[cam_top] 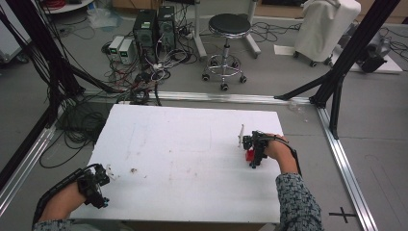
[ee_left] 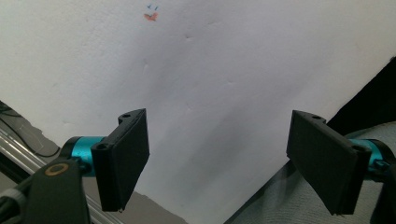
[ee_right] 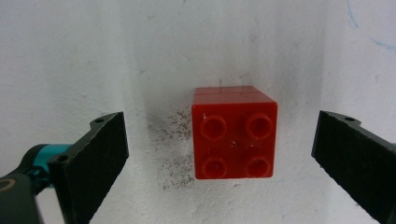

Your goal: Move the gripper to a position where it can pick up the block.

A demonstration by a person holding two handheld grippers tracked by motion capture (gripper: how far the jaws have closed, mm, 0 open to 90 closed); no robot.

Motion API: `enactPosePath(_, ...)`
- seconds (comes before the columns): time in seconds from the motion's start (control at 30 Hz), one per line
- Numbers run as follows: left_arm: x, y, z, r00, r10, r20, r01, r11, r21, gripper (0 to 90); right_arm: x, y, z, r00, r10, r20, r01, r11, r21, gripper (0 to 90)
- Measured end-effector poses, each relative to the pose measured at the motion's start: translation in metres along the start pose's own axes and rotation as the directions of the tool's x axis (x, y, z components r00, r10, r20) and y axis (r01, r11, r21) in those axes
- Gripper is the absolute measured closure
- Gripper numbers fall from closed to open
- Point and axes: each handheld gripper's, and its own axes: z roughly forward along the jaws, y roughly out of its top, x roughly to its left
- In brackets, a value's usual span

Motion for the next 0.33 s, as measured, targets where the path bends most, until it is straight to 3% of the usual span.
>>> enactPosePath(0.33, -0.0010, 0.0003, -0.0021, 1.0000, -0.003, -0.001, 0.003, 0.9999, -0.010, 21.4, 0.0046, -0.0019, -0.0047, 0.9998, 0.003, 0.019, -0.003, 1.000, -0.010, 3.0)
